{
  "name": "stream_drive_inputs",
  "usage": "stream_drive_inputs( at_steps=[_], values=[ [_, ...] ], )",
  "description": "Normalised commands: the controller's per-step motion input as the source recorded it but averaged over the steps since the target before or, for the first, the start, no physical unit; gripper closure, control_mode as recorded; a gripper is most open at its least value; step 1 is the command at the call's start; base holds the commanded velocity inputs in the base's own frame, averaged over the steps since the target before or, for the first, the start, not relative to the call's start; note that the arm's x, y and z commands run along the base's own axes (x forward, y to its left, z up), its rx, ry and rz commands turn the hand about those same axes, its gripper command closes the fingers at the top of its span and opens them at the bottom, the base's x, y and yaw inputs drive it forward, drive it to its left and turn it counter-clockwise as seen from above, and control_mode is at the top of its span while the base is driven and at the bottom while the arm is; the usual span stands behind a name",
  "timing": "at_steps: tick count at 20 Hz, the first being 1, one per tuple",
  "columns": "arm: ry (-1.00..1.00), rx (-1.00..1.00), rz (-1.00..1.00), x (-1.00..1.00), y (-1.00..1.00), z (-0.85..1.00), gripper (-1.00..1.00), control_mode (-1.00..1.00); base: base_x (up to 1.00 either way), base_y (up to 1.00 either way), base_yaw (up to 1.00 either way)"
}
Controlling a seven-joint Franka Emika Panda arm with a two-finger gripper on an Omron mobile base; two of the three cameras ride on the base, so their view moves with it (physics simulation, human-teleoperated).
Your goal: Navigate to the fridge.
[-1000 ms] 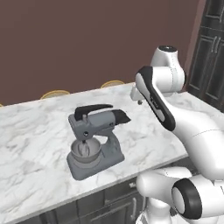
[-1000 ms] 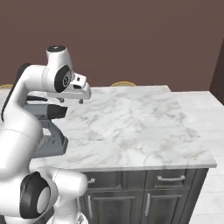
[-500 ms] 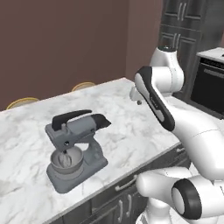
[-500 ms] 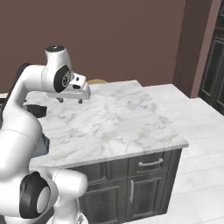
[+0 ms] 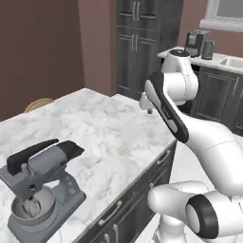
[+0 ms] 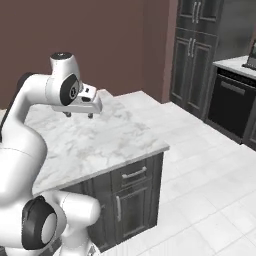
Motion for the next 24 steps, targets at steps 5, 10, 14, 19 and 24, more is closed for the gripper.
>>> stream_drive_inputs(
  at_steps=[5,10,14,19,24],
  values=[
    [0.0,0.0,0.0,0.0,0.0,0.0,-1.0,1.0,0.0,-0.52,-0.46],
    [0.0,0.0,0.0,0.0,0.0,0.0,-1.0,1.0,0.0,-0.46,-0.43],
    [0.0,0.0,0.0,0.0,0.0,0.0,-1.0,1.0,0.0,-0.38,-0.41],
    [0.0,0.0,0.0,0.0,0.0,0.0,-1.0,1.0,0.0,-0.37,-0.43],
    [0.0,0.0,0.0,0.0,0.0,0.0,-1.0,1.0,0.0,-0.34,-0.47]
  ],
)
